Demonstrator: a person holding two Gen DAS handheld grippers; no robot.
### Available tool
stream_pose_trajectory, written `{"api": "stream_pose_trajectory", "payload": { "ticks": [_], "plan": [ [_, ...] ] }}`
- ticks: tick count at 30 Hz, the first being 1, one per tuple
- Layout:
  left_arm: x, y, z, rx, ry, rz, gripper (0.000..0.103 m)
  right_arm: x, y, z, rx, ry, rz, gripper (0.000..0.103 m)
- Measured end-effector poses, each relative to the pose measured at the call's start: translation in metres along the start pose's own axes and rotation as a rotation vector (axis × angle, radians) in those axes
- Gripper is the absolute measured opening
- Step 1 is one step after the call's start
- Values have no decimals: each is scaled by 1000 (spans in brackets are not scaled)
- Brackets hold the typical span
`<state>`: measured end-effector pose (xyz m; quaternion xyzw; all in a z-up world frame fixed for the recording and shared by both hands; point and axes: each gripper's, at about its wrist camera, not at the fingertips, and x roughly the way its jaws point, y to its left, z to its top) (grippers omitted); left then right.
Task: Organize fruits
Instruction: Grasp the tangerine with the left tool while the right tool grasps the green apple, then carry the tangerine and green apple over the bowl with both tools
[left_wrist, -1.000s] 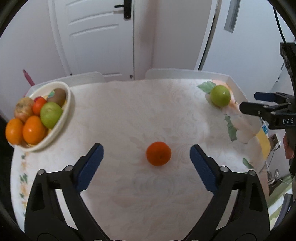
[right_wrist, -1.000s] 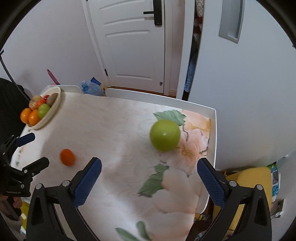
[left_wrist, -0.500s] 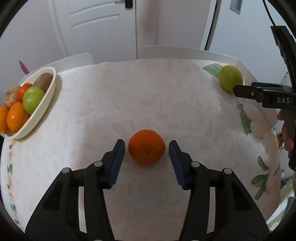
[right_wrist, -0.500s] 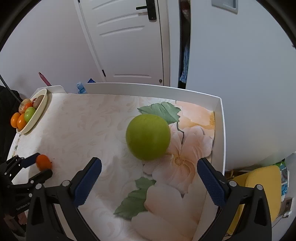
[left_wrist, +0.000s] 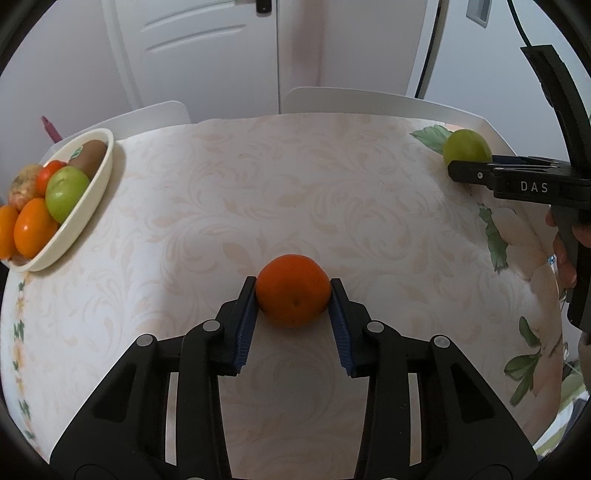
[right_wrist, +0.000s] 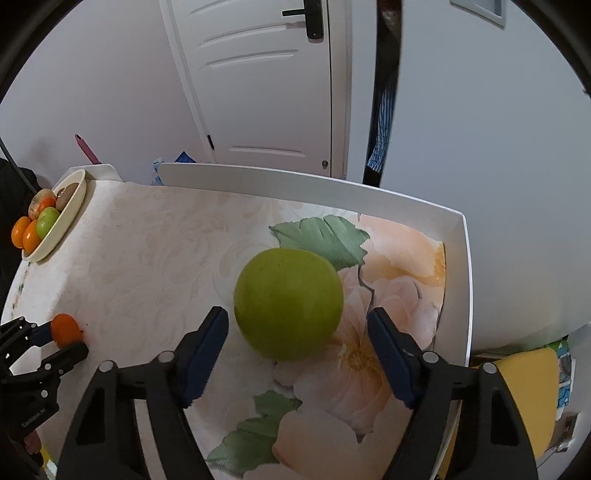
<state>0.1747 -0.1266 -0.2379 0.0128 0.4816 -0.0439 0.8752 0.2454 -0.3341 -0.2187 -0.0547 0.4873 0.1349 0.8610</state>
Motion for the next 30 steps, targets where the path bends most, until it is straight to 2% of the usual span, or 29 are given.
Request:
{"api": "stream_pose_trajectory", "payload": {
  "ticks": [6,10,21,30],
  "plan": [
    [-2,1,0,-10,-4,2,41,-1,1,4,-12,-8,5,65],
    [-4,5,1,-19,-10,2,41,1,5,7,-24,-6,8,52],
    [-32,23,7,-45,-46,10,41,-14,23,11,-42,-17,21,52],
    [-79,67,21,-77,-105,44,41,-46,74,32,-99,-36,88,52]
  ]
}}
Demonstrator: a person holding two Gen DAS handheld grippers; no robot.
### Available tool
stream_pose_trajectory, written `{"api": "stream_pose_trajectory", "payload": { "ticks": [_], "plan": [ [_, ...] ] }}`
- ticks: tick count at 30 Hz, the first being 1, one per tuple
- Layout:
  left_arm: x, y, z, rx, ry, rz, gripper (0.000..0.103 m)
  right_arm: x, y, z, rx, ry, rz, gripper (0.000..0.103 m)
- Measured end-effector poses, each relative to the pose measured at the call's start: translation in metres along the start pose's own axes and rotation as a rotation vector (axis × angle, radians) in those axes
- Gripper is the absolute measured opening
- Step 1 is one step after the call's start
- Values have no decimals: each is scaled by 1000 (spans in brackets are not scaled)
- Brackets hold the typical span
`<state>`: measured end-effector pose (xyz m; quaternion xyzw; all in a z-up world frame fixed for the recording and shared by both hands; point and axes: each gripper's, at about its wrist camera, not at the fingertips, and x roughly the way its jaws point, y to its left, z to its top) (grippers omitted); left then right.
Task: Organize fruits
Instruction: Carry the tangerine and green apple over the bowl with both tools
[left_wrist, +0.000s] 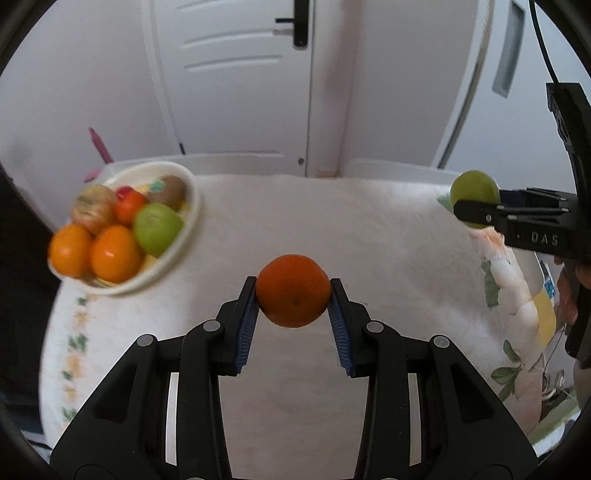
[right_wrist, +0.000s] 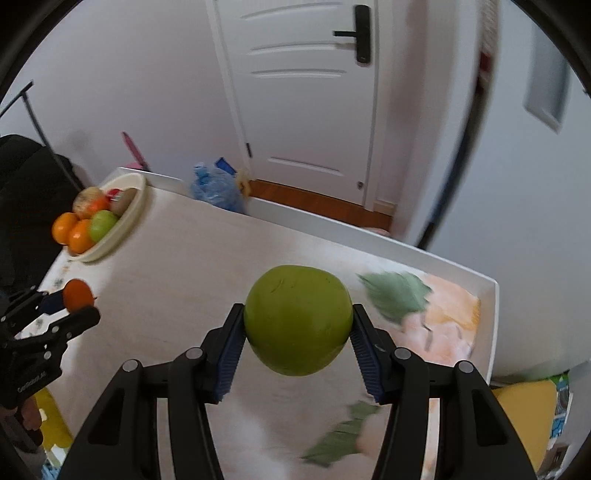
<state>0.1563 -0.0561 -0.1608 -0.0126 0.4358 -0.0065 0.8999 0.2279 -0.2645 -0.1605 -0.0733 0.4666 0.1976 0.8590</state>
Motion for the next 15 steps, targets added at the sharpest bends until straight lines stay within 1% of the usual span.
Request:
{"api": "stream_pose_trajectory", "payload": {
  "ticks": [4,7,13,15],
  "plan": [
    [-17,31,10,-4,-12,7,41,-8,28,17,-26,-7,29,52],
    [-23,55,17,6,-16,15,41,-11,51,28,-32,-15,50,52],
    [-24,110,31,9,-25,30,41,-6,101,53,-34,-27,86,52],
    [-23,123,35,17,-29,36,41,-3,117,60,-37,-30,91,52]
  ]
}}
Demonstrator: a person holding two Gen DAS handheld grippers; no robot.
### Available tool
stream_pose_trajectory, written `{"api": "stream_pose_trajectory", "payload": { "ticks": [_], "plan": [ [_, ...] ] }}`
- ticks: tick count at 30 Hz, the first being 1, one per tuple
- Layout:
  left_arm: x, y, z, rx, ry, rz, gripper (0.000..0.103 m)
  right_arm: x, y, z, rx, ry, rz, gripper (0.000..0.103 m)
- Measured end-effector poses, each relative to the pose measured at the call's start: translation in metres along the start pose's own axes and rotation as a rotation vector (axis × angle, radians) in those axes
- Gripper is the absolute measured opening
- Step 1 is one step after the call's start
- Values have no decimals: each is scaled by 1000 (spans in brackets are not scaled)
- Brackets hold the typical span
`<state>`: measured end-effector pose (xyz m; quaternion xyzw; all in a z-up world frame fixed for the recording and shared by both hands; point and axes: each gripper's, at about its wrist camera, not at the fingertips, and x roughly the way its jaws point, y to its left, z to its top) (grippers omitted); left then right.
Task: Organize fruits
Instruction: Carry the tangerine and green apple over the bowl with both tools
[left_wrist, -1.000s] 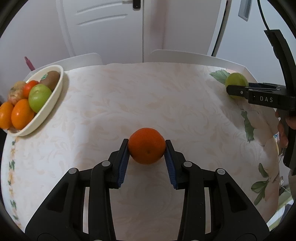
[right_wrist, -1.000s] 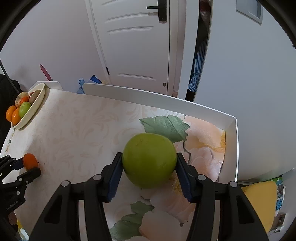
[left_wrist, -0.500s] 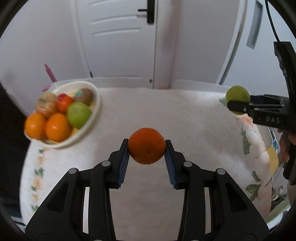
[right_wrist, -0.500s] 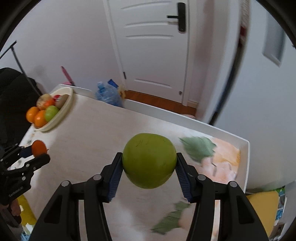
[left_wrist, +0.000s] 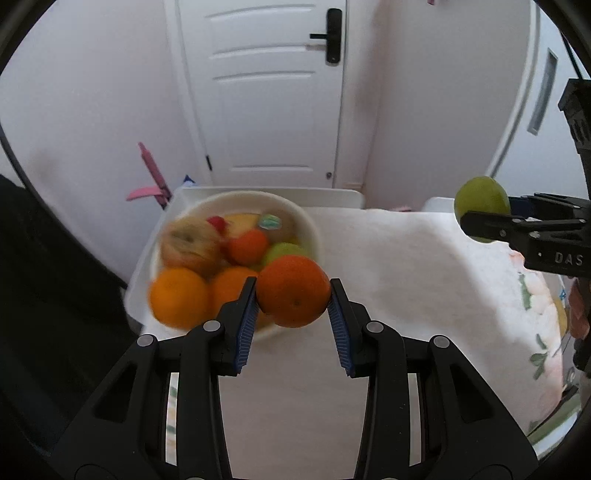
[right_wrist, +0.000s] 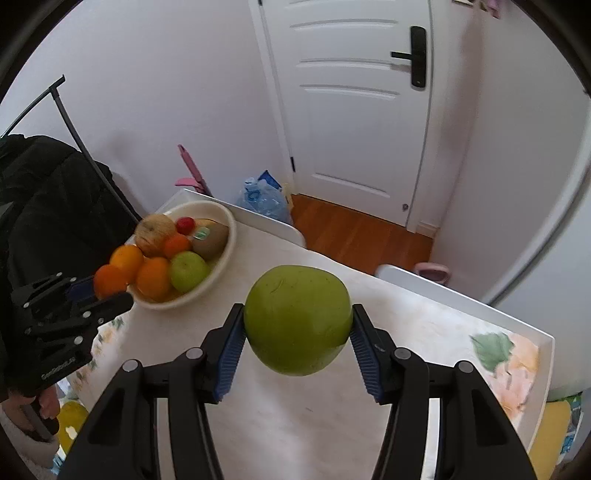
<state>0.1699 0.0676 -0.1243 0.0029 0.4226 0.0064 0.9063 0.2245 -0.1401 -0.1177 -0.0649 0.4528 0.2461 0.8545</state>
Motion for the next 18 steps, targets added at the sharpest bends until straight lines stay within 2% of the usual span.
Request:
{"api": "stream_pose_trajectory", "payload": {
  "ticks": [7,13,18],
  "plan": [
    [15,45,14,26,-1,-2,41,19,40,24,-6,-5,25,52],
    [39,65,20,71,13,-12,41,42,64,40,-9,-4,35,52],
    [61,68,21,115,28,-18,41,62,71,47,2,7,38,52]
  ]
}}
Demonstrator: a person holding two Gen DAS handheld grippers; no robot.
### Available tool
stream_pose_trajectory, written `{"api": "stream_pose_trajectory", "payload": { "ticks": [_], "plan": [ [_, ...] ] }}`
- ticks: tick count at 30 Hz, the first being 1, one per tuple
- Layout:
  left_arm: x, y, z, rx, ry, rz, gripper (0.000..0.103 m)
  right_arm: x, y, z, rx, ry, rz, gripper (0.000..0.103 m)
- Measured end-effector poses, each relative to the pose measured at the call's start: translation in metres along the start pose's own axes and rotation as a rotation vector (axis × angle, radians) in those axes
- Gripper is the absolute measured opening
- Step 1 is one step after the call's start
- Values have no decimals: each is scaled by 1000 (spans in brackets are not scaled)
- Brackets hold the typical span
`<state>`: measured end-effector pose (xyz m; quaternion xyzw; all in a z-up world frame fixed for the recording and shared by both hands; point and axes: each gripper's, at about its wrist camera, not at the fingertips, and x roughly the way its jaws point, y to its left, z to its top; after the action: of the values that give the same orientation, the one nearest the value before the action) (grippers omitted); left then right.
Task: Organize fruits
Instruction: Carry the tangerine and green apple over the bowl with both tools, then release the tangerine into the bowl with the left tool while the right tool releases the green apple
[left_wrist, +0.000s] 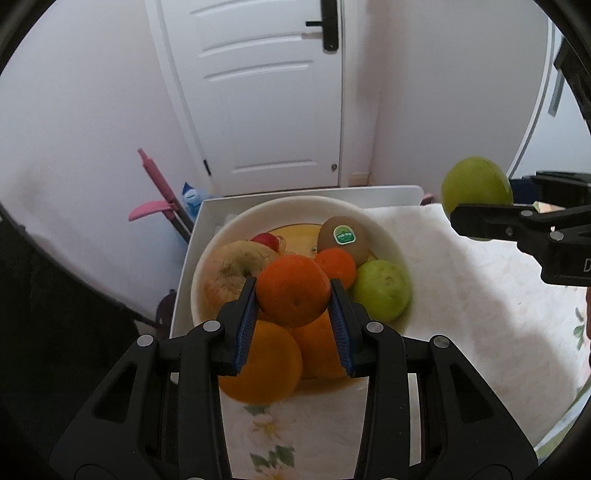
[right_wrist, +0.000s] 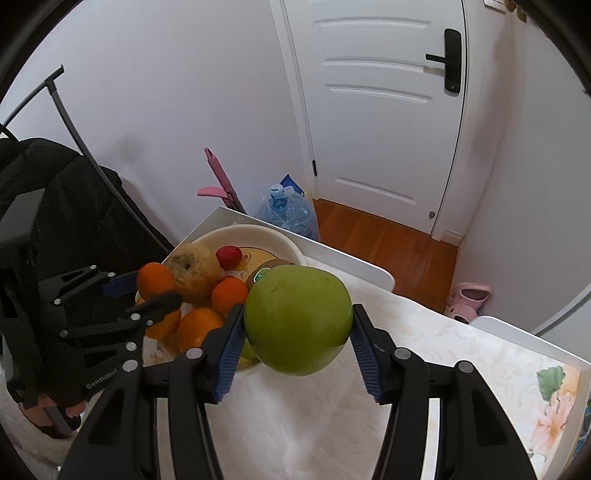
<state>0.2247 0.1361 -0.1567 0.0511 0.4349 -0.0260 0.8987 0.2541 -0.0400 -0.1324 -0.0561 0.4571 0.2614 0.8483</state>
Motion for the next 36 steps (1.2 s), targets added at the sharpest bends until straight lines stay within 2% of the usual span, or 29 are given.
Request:
{"api": "stream_pose_trajectory", "payload": {
  "ticks": [9,11,12,13,16,28,36],
  "plan": [
    [13,3,-1,36,9,-28,42,19,-1,7,21,21,-16,52],
    [10,4,-1,35,6,-35,59,20,-2,10,28,22,-14,52],
    [8,5,-1,32,-1,-31,89,21,-3,12,30,24,-14,52],
    [3,7,-2,24,-25,-21,103,22,-3,13,32,24,-13,52],
    [-12,12,-1,6,-77,-37,103,24,-2,19,24,21,-11,52],
    [-27,37,-5,-68,-61,-5,103,43,13,45,-52,36,47,52],
    [-23,58,-15,-110,-40,9,103,82,31,59,-84,90,135,52]
  ]
}}
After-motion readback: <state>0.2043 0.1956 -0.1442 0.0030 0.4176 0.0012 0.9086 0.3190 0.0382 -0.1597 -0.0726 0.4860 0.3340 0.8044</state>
